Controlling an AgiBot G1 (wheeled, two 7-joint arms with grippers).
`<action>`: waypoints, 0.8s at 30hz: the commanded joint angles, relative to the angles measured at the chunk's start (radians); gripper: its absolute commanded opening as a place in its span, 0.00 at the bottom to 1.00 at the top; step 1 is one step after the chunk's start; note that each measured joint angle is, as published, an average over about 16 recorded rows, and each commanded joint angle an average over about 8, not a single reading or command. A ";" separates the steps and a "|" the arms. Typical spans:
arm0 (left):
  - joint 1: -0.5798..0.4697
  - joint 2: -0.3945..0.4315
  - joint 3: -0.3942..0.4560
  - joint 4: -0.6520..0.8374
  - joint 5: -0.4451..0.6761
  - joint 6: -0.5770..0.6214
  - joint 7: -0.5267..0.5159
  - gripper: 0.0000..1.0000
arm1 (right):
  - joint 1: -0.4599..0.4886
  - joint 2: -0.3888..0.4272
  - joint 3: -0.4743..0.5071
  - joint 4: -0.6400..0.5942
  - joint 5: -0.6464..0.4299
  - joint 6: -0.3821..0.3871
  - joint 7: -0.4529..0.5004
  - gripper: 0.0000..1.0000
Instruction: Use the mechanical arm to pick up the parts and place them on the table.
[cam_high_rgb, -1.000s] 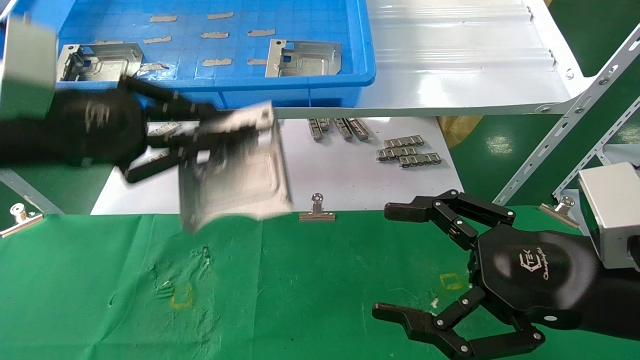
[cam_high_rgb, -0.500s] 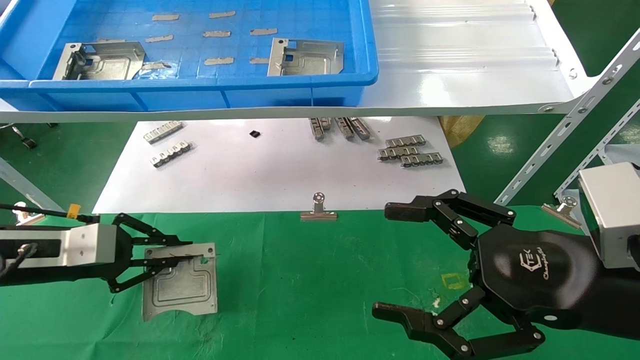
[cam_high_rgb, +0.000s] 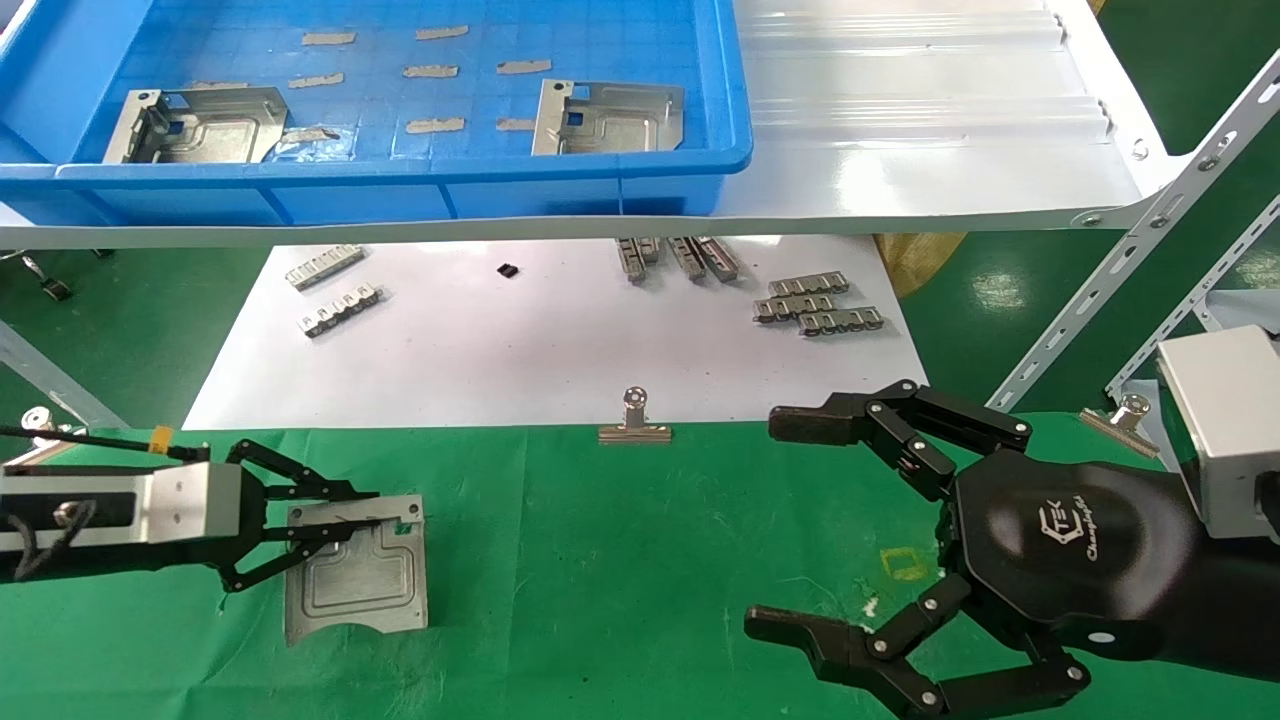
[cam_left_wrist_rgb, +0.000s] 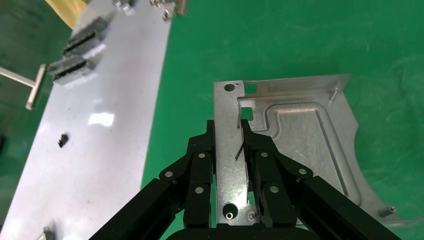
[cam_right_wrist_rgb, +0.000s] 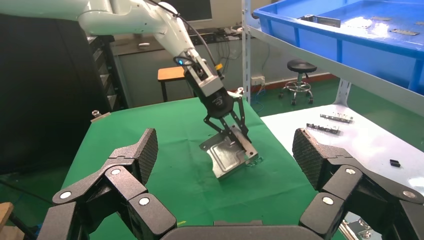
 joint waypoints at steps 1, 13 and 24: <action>-0.006 0.009 0.008 0.014 0.013 -0.004 0.031 1.00 | 0.000 0.000 0.000 0.000 0.000 0.000 0.000 1.00; -0.050 0.038 0.018 0.099 0.029 0.002 0.070 1.00 | 0.000 0.000 0.000 0.000 0.000 0.000 0.000 1.00; -0.066 0.029 -0.028 0.171 -0.053 0.050 -0.093 1.00 | 0.000 0.000 0.000 0.000 0.000 0.000 0.000 1.00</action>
